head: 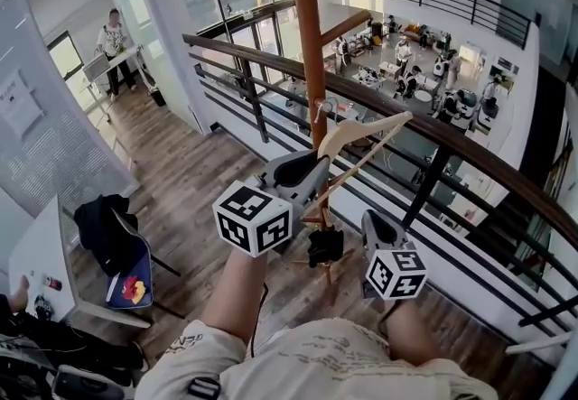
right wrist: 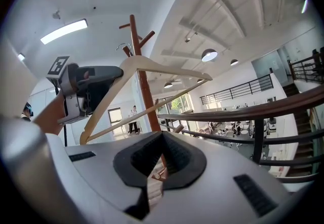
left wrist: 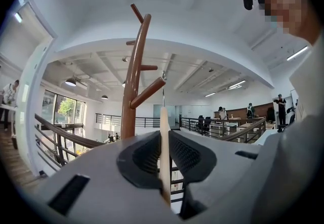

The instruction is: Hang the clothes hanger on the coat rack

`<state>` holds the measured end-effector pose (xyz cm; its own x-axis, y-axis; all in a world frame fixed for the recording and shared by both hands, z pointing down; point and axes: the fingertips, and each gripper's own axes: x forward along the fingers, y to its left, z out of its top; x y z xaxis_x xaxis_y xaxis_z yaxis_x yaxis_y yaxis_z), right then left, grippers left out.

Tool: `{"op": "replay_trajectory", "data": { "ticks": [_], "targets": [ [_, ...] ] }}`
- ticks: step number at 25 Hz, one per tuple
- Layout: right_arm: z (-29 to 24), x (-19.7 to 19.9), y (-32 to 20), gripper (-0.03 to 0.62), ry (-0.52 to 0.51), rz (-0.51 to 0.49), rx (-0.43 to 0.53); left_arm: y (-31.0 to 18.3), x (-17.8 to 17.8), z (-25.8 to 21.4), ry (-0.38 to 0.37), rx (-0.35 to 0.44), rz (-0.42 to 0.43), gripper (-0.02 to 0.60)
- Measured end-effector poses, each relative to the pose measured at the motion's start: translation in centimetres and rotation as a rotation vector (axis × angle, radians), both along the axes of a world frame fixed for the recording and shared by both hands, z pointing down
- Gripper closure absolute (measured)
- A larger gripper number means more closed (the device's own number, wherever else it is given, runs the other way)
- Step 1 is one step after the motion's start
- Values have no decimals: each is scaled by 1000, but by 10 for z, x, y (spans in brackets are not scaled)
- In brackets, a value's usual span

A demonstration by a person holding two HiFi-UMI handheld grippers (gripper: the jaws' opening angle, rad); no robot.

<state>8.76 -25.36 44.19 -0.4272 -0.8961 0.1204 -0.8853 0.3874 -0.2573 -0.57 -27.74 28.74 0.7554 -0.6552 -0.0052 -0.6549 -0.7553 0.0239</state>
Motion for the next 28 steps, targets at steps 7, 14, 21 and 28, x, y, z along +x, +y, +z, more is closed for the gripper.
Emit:
{"op": "replay_trajectory", "data": {
  "ticks": [7,14,21,28],
  "targets": [
    [5,-2,-2,595,8,10,-14,-8,-10,9,55,-52,27,529],
    [16,4,-2,595,7,22,-28,-19,-12,24,68,-76,27,529],
    [13,9,-1,595,6,37,-32,-31,-15,30,67,-96,22,529],
    [18,12,-4,595,12,47,-36,-47,-20,42,41,-113,1,529]
  ]
}}
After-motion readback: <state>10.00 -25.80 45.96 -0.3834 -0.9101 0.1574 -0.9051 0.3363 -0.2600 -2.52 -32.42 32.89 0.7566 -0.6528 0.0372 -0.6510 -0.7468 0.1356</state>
